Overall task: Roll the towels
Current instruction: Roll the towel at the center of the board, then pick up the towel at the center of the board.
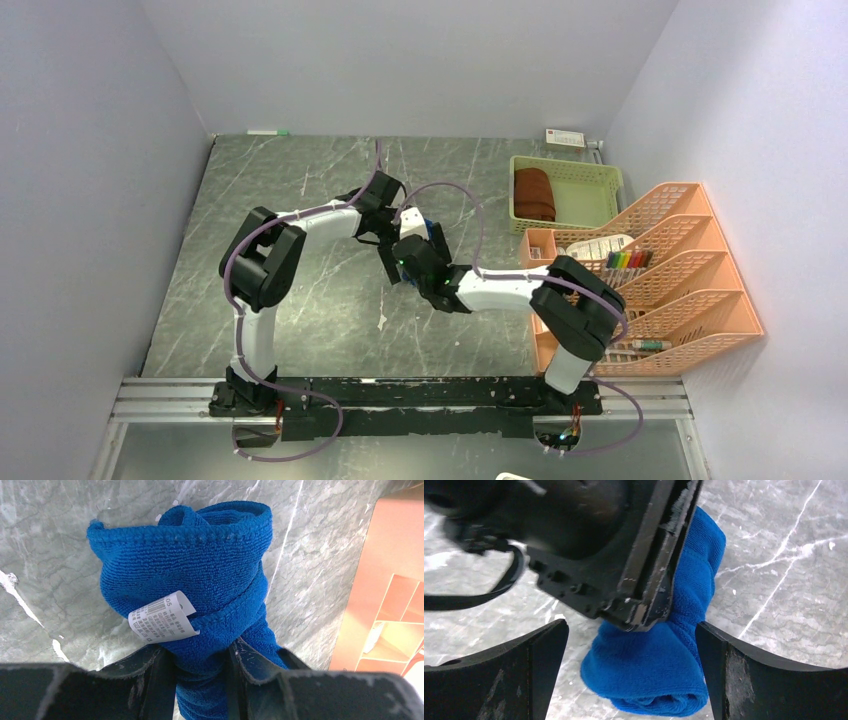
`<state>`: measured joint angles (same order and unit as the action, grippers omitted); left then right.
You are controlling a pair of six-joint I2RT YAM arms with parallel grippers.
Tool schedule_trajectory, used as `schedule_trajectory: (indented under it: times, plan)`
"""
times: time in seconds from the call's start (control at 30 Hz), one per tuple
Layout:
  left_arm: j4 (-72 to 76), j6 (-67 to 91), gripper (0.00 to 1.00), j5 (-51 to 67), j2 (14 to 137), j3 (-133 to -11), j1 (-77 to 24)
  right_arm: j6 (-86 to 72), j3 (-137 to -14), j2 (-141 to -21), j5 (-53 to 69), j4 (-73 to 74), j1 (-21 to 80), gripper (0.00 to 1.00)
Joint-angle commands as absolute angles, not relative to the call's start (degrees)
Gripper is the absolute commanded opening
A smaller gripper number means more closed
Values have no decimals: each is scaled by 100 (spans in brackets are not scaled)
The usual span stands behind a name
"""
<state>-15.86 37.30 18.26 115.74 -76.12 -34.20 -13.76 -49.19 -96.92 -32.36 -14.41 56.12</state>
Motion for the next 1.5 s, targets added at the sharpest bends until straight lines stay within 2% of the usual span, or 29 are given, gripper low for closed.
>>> schedule_trajectory:
  times: [0.0,0.27,0.33,0.4,0.47,0.57,0.67,0.7,0.87,0.93,1.1,1.23,1.47]
  plan:
    - [-1635,3617,36,1455,11965,-7421,-3463,-1717,-5098,-9970,-3224,-1155,5448,100]
    - [-1626,3613,36,1450,11920,-7355,-3454,-1941,-5175,-10351,-3047,-1070,5335,100]
    - [-1626,3621,36,1458,11921,-7357,-3439,-1999,-5114,-10350,-3014,-1095,5334,94]
    - [-1618,3626,36,1474,11910,-7364,-3424,-2070,-5019,-10351,-2971,-1123,5340,77]
    - [-1602,3630,36,1506,11894,-7358,-3406,-2173,-4961,-10387,-2968,-1056,5337,51]
    - [-1538,3640,36,1578,11823,-7310,-3335,-2357,-4848,-10460,-2906,-996,5335,31]
    - [-1459,3666,38,1737,11702,-7225,-3200,-2480,-4739,-10463,-2784,-987,5340,3]
    - [-1402,3698,41,1822,11635,-7180,-3144,-2492,-4719,-10446,-2749,-985,5337,0]
    - [-972,3880,71,2291,11025,-6892,-2733,-2378,-4625,-10152,-2423,-1041,5335,0]
    - [-987,3878,100,2410,10707,-6918,-2492,-2328,-4544,-9913,-2278,-1067,5318,0]
    - [-1416,3721,98,2456,9882,-7199,-1941,-2118,-4449,-9004,-1889,-1043,4966,0]
    - [-1594,3618,98,2445,9332,-7152,-1565,-1791,-4826,-8304,-1642,-621,4355,0]
    - [-1685,3513,98,2723,8799,-6864,-1156,-955,-5874,-7922,-1459,305,2310,0]
